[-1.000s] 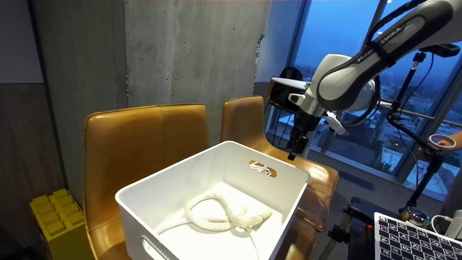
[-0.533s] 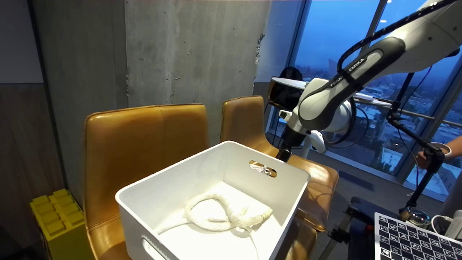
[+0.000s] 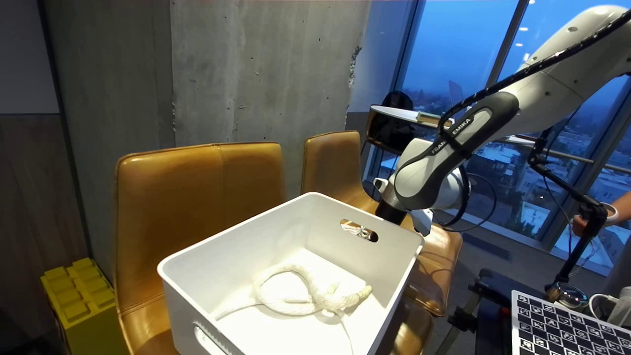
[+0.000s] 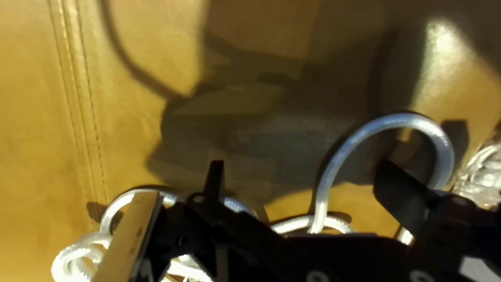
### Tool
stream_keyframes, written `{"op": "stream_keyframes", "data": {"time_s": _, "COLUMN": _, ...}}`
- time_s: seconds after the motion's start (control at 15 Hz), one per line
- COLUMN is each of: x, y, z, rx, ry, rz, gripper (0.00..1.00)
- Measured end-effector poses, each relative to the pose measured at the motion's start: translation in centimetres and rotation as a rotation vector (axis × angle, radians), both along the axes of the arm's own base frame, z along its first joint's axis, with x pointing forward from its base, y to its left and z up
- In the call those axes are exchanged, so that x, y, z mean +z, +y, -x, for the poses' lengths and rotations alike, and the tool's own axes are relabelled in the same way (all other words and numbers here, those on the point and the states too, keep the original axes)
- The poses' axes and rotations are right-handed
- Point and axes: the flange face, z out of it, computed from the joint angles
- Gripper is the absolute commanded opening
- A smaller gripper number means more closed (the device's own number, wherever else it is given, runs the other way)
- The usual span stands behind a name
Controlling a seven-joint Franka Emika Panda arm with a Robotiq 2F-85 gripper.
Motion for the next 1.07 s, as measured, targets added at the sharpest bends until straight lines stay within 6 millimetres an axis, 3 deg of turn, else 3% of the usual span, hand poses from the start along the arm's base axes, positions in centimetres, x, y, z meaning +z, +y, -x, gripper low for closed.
{"op": "stream_keyframes", "data": {"time_s": 0.07, "x": -0.5, "y": 0.2, "z": 0.0, "rx": -0.013, "ry": 0.005, "rz": -0.007, "gripper": 0.68}}
{"op": "stream_keyframes", "data": {"time_s": 0.13, "x": -0.9, "y": 0.3, "z": 0.0, "rx": -0.027, "ry": 0.009, "rz": -0.013, "gripper": 0.62}}
{"op": "stream_keyframes", "data": {"time_s": 0.67, "x": -0.4, "y": -1.3, "z": -0.5, "rx": -0.102, "ry": -0.004, "rz": -0.005, "gripper": 0.02}}
{"op": "stream_keyframes", "data": {"time_s": 1.07, "x": -0.4, "y": -1.5, "z": -0.8, "rx": -0.133, "ry": 0.000, "rz": -0.001, "gripper": 0.02}}
